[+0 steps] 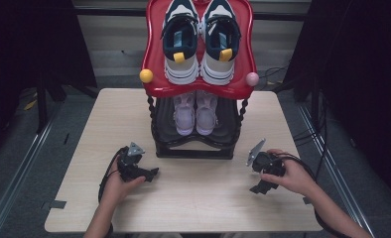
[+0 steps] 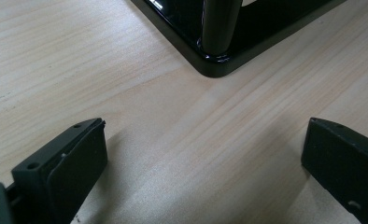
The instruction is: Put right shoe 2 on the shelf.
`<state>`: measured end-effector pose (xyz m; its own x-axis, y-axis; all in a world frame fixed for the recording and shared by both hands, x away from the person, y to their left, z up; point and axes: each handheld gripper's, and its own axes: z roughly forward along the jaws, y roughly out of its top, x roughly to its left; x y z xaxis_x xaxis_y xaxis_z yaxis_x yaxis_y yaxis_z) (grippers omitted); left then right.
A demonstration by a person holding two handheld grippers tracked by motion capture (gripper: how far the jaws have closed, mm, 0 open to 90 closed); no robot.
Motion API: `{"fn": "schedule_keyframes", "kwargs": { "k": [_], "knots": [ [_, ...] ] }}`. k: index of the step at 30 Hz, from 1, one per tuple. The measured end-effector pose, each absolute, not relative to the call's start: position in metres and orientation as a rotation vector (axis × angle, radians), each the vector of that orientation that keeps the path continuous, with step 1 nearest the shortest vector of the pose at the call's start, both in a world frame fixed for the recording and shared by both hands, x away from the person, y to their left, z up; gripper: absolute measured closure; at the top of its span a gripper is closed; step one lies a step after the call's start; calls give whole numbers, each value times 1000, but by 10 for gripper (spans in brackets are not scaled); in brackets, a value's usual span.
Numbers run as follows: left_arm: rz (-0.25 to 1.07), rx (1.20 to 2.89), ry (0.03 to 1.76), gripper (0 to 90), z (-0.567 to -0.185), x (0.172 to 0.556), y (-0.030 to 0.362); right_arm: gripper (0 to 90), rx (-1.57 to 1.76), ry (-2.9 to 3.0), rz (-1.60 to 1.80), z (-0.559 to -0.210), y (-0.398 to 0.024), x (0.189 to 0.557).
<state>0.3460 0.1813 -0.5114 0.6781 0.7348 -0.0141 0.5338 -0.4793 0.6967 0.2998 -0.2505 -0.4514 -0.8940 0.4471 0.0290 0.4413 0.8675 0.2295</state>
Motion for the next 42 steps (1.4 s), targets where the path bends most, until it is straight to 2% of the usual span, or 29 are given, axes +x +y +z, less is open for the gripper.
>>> {"fn": "schedule_keyframes", "kwargs": {
  "k": [42],
  "knots": [
    [377,2197,972,0,-512,346,181,132,878,2794,741,-489,-270,294]
  ]
}}
